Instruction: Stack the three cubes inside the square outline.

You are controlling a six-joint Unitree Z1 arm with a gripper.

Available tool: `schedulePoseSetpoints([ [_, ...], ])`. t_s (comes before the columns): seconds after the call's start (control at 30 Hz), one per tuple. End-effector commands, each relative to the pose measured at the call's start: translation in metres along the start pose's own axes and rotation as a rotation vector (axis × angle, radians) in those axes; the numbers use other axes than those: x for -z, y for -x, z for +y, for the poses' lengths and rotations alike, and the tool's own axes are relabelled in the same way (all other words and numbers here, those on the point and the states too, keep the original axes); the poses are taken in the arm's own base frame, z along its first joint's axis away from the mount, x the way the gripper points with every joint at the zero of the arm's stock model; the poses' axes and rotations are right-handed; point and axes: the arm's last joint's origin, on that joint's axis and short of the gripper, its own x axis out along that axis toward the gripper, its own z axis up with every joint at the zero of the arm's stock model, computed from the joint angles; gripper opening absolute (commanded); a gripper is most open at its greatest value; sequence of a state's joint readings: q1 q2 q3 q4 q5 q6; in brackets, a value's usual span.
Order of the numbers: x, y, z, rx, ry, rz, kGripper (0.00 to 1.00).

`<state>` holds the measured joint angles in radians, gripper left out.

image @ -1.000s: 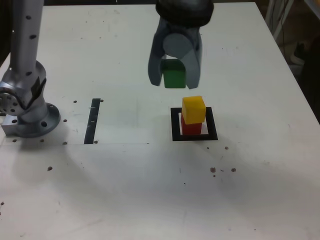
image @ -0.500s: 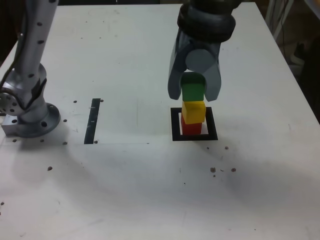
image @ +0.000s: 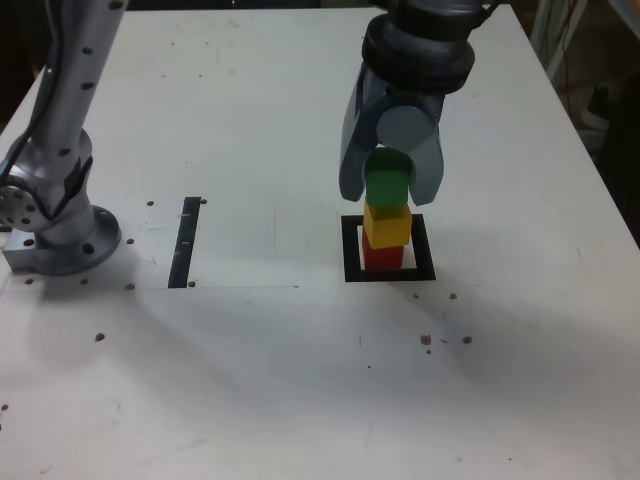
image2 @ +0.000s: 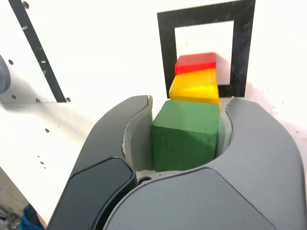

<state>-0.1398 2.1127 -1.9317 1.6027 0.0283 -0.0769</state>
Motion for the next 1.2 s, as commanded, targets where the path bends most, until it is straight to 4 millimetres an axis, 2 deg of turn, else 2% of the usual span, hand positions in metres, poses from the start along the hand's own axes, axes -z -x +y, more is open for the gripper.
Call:
schedulePoseSetpoints([
  [0.0,-0.001,-0.003,0.002,-0.007,0.0,0.015,0.04],
  [0.5,-0.012,-0.017,0.007,0.006,0.005,0.052,0.05],
  [0.6,-0.011,-0.015,0.008,0.006,0.006,0.046,0.1],
  [0.67,-0.011,-0.015,0.008,0.005,0.006,0.046,0.17],
  [0.73,-0.011,-0.015,0.008,0.005,0.007,0.047,0.29],
  [0.83,-0.009,-0.014,0.008,0.008,0.008,0.045,0.51],
  [0.87,-0.008,-0.013,0.008,0.009,0.009,0.043,0.63],
  [0.93,-0.007,-0.011,0.008,0.011,0.011,0.036,0.81],
  [1.0,-0.004,-0.008,0.008,0.009,0.016,0.026,0.93],
  [1.07,-0.002,-0.005,0.008,0.007,0.02,0.016,0.99],
  [1.17,0.001,-0.002,0.009,0.006,0.026,0.009,0.99],
])
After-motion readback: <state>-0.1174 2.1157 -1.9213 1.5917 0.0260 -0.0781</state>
